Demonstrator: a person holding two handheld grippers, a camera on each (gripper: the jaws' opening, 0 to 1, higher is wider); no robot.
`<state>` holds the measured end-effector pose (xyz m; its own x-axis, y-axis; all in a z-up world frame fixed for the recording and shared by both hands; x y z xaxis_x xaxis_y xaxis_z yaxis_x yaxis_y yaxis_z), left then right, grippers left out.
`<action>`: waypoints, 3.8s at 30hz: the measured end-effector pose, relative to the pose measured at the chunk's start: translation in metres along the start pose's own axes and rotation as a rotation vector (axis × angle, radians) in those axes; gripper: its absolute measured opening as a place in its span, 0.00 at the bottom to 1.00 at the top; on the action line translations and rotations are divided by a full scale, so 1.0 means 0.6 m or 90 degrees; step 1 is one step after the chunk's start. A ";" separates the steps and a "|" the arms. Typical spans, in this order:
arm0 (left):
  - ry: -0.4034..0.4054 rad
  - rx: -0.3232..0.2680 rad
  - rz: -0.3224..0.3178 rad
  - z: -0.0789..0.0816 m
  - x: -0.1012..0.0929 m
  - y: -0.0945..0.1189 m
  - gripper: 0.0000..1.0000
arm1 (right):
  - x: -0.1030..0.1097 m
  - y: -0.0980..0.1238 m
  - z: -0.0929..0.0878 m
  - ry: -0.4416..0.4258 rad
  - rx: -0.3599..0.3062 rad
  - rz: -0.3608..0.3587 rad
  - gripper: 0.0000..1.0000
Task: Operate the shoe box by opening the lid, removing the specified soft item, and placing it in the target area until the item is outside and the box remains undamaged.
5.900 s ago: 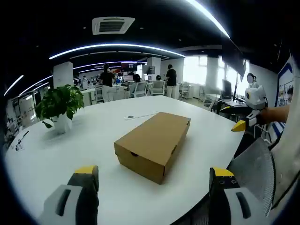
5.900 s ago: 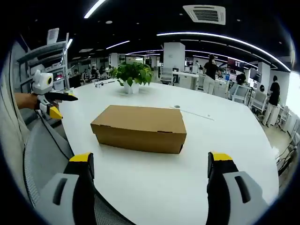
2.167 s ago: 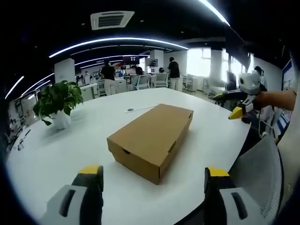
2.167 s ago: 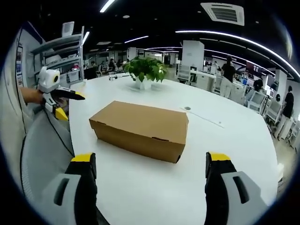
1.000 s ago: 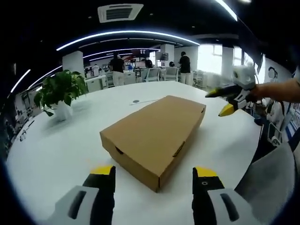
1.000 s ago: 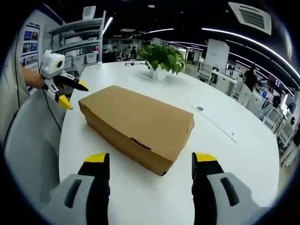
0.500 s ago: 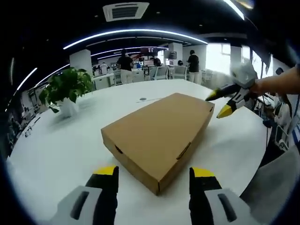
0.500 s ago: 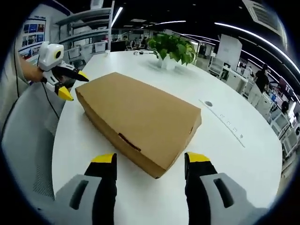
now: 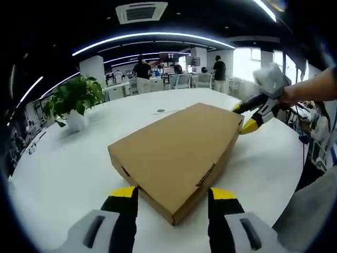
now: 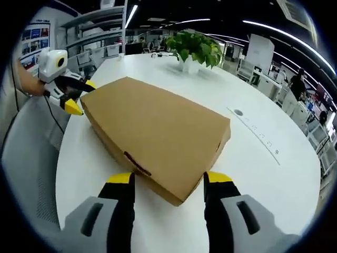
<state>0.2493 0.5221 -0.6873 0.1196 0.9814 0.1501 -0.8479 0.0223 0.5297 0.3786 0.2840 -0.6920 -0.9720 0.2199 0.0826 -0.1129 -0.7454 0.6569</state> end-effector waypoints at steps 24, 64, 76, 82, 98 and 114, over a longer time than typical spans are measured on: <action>-0.013 0.008 -0.005 -0.006 0.023 -0.006 0.49 | 0.019 -0.006 0.005 -0.039 -0.006 -0.020 0.47; -0.091 0.079 -0.102 -0.028 0.177 -0.010 0.48 | 0.147 -0.090 0.065 -0.157 -0.047 -0.127 0.46; -0.135 0.088 -0.121 -0.031 0.214 -0.018 0.49 | 0.183 -0.106 0.077 -0.185 -0.080 -0.140 0.43; -0.148 0.092 -0.137 -0.033 0.231 -0.020 0.49 | 0.198 -0.114 0.082 -0.187 -0.089 -0.142 0.42; -0.123 0.093 -0.139 -0.046 0.249 -0.008 0.51 | 0.234 -0.122 0.085 -0.187 -0.120 -0.114 0.41; -0.107 0.082 -0.133 -0.049 0.237 0.013 0.52 | 0.232 -0.111 0.079 -0.198 -0.157 -0.105 0.33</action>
<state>0.2444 0.6676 -0.6865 0.3778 0.9125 0.1571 -0.7245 0.1856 0.6638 0.2603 0.3940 -0.6884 -0.8330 0.4993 0.2383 -0.3435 -0.8045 0.4846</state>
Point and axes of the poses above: the point that each gripper's makers call its tool centre point, and the gripper's own axes: y roughly backward along the fingers, x roughly to its left, z roughly out of its top, the point moved 4 cm from there along y, roughly backward along the fingers, and after that the axes turned 13 degrees about z, right-handed, at the moved point
